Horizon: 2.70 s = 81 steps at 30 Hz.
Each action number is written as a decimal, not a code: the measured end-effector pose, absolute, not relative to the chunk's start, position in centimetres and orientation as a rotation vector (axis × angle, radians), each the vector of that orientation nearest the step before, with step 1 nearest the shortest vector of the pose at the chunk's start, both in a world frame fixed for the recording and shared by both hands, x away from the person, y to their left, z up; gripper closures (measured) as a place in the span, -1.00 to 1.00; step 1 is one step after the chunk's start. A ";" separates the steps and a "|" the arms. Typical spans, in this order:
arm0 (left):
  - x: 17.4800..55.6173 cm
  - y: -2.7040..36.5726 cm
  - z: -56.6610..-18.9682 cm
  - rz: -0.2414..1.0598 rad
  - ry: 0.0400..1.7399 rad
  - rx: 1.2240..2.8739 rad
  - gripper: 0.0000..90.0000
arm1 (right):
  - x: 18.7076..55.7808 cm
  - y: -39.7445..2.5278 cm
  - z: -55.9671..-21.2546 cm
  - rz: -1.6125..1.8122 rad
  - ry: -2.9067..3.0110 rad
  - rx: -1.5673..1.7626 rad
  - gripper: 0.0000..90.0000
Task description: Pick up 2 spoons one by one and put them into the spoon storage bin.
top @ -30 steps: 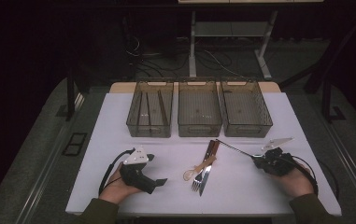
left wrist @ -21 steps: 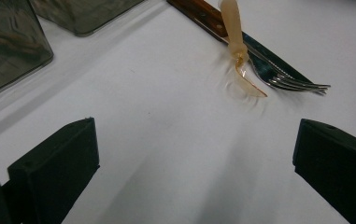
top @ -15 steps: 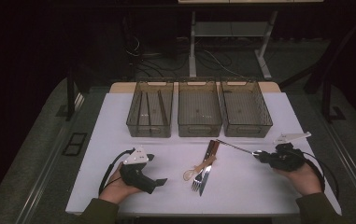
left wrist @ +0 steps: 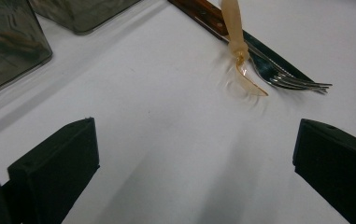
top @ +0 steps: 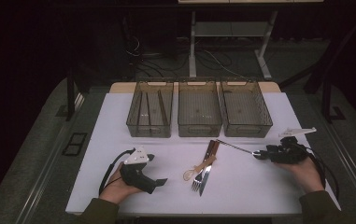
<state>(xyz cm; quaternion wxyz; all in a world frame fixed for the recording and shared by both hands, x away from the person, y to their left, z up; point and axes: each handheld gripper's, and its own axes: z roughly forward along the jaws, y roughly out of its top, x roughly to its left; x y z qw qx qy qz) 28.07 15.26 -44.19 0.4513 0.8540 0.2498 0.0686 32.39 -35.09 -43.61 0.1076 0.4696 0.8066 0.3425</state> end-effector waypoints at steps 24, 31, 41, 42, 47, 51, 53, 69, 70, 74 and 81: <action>28.1 15.3 -44.1 0.172 0.613 2.116 -1.00 | 31.4 -34.7 -44.5 0.996 2.483 1.271 0.62; 28.0 15.3 -44.1 0.172 0.617 2.109 -1.00 | 31.0 -35.1 -44.4 1.047 2.496 1.258 0.83; 28.0 15.3 -44.1 0.172 0.617 2.108 -1.00 | 30.8 -34.3 -44.6 1.015 2.552 1.216 0.91; 28.0 15.2 -44.1 0.172 0.618 2.108 -1.00 | 30.8 -34.3 -44.6 1.016 2.552 1.216 0.91; 28.0 15.3 -44.1 0.173 0.616 2.111 -1.00 | 30.8 -34.4 -44.6 1.033 2.543 1.224 0.91; 28.0 15.3 -44.1 0.172 0.615 2.112 -1.00 | 30.8 -34.4 -44.5 1.037 2.540 1.228 0.91; 28.0 15.3 -44.1 0.172 0.614 2.112 -1.00 | 30.8 -34.5 -44.5 1.047 2.534 1.225 0.91; 28.0 15.2 -44.1 0.174 0.612 2.116 -1.00 | 30.5 -34.8 -43.4 1.145 2.447 1.254 0.91; 28.0 15.2 -44.1 0.174 0.612 2.116 -1.00 | 30.5 -34.8 -43.4 1.147 2.443 1.255 0.91; 28.0 15.2 -44.1 0.174 0.611 2.117 -1.00 | 30.4 -34.6 -43.2 1.164 2.429 1.266 0.91; 28.0 15.2 -44.1 0.175 0.611 2.120 -1.00 | 30.4 -34.0 -42.9 1.195 2.407 1.257 0.92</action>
